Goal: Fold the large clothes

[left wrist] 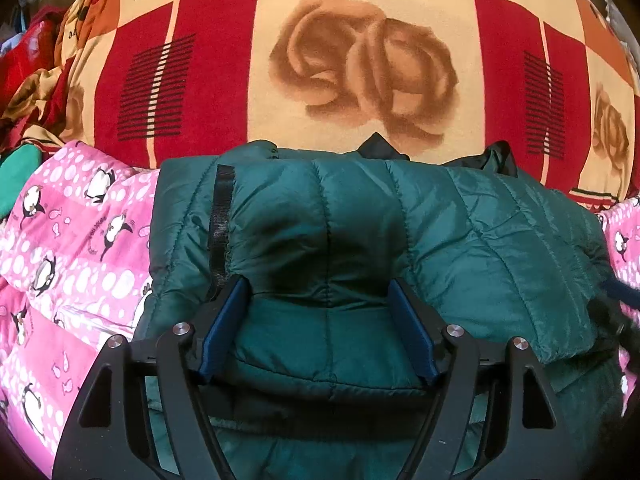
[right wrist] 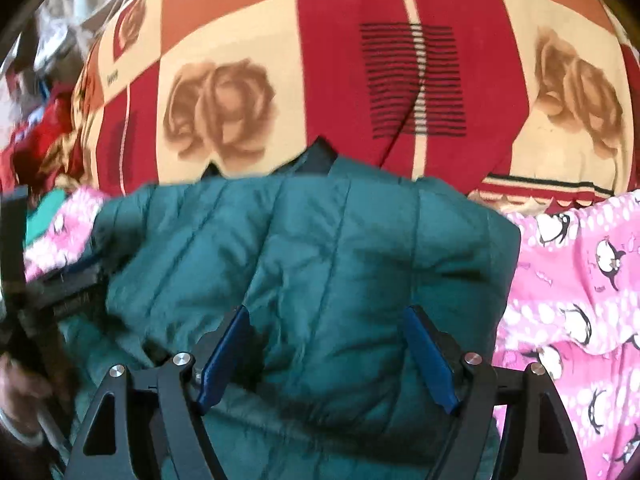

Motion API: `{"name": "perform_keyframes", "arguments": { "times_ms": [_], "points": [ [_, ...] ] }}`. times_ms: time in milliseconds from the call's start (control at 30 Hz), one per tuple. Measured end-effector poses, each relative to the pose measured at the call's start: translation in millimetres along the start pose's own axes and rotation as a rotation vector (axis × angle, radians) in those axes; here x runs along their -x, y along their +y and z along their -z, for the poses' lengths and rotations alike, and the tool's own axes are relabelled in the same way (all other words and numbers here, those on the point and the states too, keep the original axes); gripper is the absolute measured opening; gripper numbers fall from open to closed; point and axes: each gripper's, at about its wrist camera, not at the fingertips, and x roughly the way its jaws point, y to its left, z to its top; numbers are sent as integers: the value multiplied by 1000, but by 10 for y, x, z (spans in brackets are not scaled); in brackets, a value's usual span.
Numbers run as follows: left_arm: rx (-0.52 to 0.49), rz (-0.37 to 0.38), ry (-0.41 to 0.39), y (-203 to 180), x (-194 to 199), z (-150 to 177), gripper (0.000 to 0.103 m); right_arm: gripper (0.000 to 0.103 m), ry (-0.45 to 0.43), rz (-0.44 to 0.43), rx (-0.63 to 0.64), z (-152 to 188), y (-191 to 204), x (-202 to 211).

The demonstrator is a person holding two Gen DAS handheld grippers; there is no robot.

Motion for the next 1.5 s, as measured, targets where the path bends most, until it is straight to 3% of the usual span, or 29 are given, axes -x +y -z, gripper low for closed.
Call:
{"name": "perform_keyframes", "arguments": {
  "times_ms": [200,500,667,1033,1500],
  "points": [
    [3,2,-10,-4,24,1,76,80,22,48,31,3,60,-261],
    [2,-2,-32,96,454,64,77,80,-48,23,-62,218,-174,361],
    [24,-4,-17,205,613,189,77,80,-11,68,-76,420,-215,427],
    [18,-61,-18,329,910,545,77,80,39,72,-111,834,-240,659],
    [1,-67,-8,365,1230,990,77,80,52,62,-96,1315,-102,1021]
  ]
}}
